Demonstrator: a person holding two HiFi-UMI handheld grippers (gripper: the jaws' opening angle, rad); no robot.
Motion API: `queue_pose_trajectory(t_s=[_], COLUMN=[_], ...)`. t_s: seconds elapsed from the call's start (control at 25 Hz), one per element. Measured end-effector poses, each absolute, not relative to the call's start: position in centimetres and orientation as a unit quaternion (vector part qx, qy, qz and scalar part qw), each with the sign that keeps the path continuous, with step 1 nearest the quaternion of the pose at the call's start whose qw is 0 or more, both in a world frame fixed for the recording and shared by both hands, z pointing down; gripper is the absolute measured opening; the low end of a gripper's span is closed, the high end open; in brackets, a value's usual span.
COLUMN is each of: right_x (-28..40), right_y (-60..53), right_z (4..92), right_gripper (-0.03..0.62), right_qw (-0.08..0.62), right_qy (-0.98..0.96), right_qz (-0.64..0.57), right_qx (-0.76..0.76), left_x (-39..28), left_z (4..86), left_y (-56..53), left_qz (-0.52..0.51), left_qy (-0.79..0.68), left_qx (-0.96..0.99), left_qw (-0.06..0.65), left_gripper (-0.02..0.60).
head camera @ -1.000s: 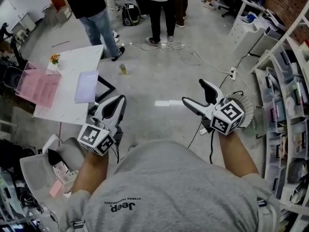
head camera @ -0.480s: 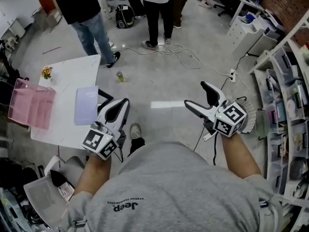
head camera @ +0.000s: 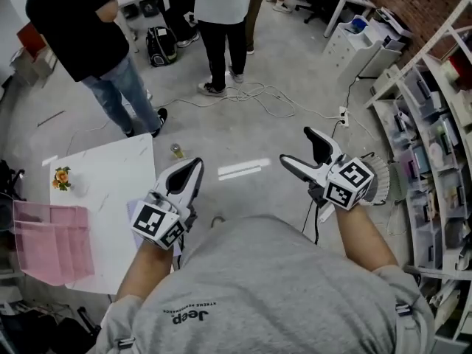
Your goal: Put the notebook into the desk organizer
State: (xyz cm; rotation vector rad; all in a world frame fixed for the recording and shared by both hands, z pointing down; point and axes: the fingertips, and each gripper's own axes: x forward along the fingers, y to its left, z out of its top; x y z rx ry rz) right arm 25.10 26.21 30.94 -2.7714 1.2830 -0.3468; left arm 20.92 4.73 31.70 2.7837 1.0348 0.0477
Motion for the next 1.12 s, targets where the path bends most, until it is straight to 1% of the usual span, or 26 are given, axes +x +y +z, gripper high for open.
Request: queue_pose_trajectory(t_s=[0.36, 0.56, 0.72, 0.84, 0.96, 1.12], right_x=[33.6, 39.3, 44.1, 47.2, 49.7, 50.2], right_y=[25.7, 29.0, 30.8, 29.4, 26.6, 20.9], right_z=[33.3, 34.9, 37.1, 38.3, 38.9, 40.1], right_gripper=[0.420, 0.420, 0.419, 0.419, 0.419, 0.419], right_qw=[0.048, 0.052, 0.051, 0.041, 0.049, 0.067], right_qy=[0.407, 0.435, 0.483, 0.535, 0.568, 0.604], right_qz=[-0.146, -0.148, -0.167, -0.178, -0.188, -0.218], right_qx=[-0.900, -0.887, -0.858, -0.825, -0.799, -0.764], left_x=[29.2, 34.0, 38.1, 39.1, 39.2, 37.6], left_z=[34.1, 35.2, 36.0, 36.3, 36.5, 36.5], left_y=[3.1, 6.4, 8.5, 8.0, 6.3, 2.6], left_qz=[0.045, 0.053, 0.060, 0.060, 0.057, 0.054], left_qy=[0.337, 0.312, 0.254, 0.204, 0.160, 0.112], left_qx=[0.935, 0.944, 0.959, 0.971, 0.979, 0.987], left_qw=[0.103, 0.087, 0.107, 0.110, 0.111, 0.104], left_gripper=[0.049, 0.049, 0.049, 0.049, 0.049, 0.049])
